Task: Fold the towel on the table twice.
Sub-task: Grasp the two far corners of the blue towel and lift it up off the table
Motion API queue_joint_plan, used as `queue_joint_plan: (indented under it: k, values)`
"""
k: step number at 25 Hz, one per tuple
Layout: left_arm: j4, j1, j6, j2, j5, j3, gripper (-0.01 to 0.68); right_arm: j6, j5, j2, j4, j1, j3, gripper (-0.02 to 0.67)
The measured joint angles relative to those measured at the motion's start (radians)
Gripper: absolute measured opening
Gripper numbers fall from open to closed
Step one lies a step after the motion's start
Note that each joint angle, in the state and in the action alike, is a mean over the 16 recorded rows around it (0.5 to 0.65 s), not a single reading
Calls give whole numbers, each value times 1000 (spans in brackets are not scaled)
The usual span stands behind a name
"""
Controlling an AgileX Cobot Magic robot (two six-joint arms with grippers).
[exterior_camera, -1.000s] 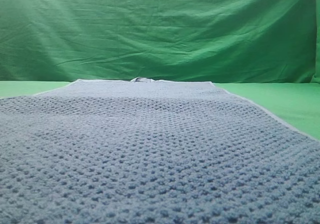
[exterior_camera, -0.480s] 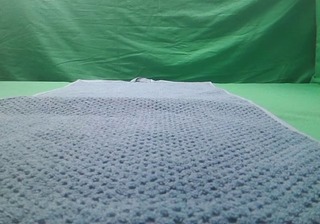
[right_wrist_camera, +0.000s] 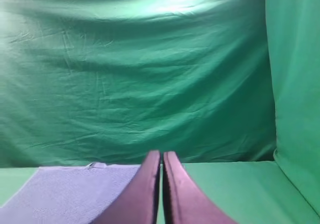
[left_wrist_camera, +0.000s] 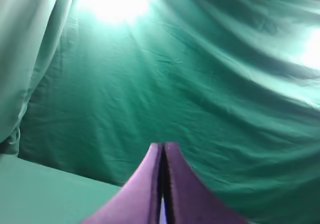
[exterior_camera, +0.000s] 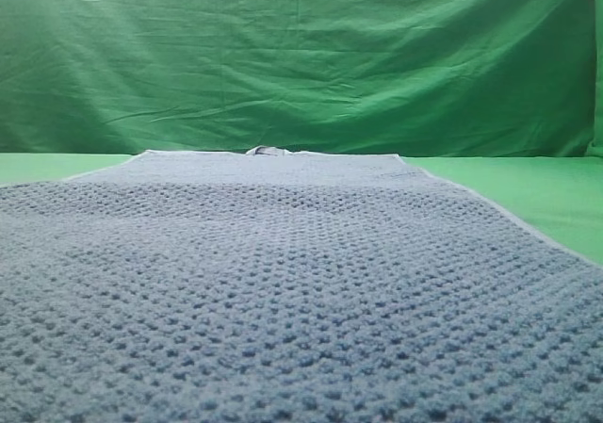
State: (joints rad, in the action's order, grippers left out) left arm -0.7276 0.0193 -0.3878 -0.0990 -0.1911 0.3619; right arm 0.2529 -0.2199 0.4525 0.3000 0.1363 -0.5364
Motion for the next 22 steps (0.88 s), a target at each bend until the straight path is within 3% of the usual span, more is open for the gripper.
queue_joint_plan:
  k: [12, 22]
  values:
    - [180, -22, 11, -391, -197, 158, 0, 34, -373, 335, -13, 0, -266, 0]
    - [285, -53, 51, -782, -327, 357, 0, 33, -516, 633, -29, 3, -432, 0]
